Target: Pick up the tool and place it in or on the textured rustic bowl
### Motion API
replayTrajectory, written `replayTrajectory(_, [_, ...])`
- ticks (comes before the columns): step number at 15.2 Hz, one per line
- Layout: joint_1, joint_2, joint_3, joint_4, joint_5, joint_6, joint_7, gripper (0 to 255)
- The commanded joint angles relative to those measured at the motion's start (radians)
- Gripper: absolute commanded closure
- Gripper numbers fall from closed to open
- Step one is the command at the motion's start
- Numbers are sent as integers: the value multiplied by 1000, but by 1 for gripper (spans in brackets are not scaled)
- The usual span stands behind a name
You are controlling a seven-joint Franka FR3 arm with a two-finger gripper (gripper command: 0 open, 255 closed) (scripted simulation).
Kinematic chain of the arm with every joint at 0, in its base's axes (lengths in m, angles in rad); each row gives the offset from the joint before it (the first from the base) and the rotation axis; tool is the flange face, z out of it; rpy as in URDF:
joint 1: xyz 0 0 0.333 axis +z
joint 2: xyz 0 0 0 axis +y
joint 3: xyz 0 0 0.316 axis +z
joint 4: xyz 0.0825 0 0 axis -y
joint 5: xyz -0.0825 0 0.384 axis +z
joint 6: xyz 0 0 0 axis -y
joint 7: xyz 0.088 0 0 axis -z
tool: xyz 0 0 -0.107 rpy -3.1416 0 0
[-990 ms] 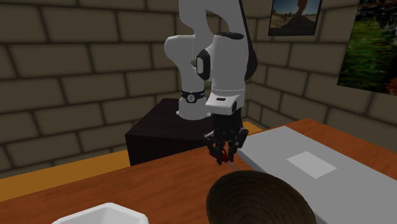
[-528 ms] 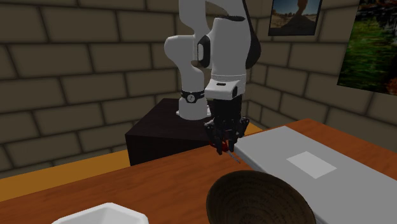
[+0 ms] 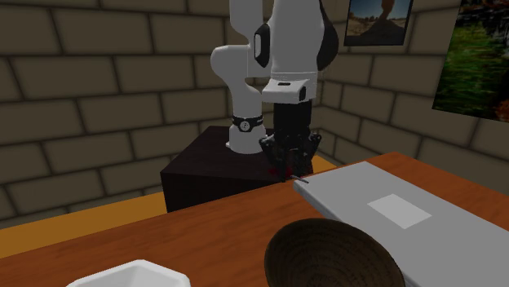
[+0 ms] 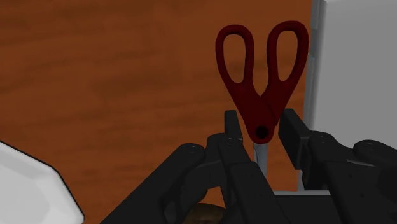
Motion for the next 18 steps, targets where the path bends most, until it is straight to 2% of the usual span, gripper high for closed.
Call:
replayTrajectory(1, [3, -29, 0, 6, 8, -35, -4, 255])
replayTrajectory(11, [9, -147, -8, 46, 30, -193, -21, 255])
replayTrajectory(18, [-16, 112, -12, 345, -33, -235, -1, 255])
